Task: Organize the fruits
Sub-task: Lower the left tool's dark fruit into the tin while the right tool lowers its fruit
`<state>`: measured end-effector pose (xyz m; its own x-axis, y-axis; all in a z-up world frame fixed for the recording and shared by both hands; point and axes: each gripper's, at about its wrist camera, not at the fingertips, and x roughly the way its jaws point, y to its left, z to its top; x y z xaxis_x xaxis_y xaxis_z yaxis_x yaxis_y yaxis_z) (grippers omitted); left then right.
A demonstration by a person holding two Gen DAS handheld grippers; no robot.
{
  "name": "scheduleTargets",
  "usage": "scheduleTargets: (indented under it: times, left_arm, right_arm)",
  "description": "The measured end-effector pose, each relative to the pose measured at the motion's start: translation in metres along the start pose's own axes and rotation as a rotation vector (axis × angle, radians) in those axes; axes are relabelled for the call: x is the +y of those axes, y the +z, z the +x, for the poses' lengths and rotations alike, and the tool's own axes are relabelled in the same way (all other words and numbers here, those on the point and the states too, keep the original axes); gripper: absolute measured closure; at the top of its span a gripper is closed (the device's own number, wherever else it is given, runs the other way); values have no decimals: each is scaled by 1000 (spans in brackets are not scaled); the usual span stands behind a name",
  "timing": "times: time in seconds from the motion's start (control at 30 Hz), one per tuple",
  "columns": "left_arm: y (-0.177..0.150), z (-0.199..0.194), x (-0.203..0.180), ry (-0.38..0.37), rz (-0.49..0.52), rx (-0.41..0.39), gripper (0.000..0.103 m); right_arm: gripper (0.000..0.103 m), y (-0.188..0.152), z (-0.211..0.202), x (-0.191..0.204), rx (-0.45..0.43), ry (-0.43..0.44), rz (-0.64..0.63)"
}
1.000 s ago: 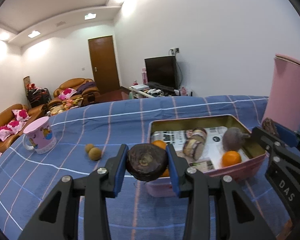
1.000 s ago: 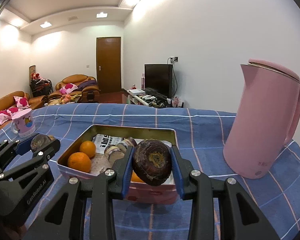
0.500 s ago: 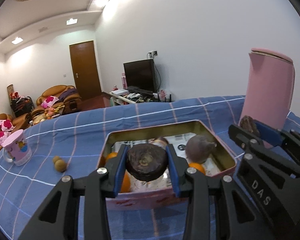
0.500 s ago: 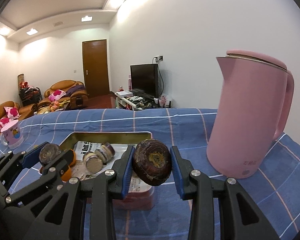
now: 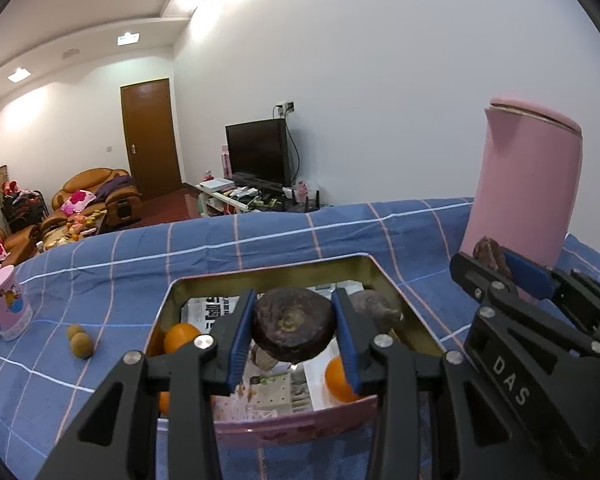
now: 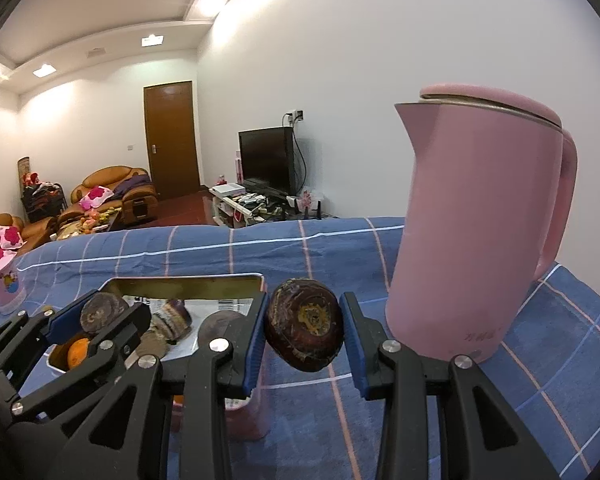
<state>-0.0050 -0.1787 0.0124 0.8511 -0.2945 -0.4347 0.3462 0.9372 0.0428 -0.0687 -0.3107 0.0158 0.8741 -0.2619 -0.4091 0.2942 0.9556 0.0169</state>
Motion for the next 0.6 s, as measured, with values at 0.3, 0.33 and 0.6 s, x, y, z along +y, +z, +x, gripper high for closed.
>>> scheduleTargets:
  times: [0.3, 0.33, 0.6]
  left_arm:
    - [15, 16, 45, 60, -87, 19, 63]
    - [15, 18, 50, 73, -90, 23, 63]
    - [13, 36, 70, 61, -143, 87, 63]
  right_arm:
    - [65, 3, 7, 17, -4, -6, -23]
    - [65, 5, 9, 21, -8, -5, -27]
    - [65, 23, 37, 44, 11, 44, 22]
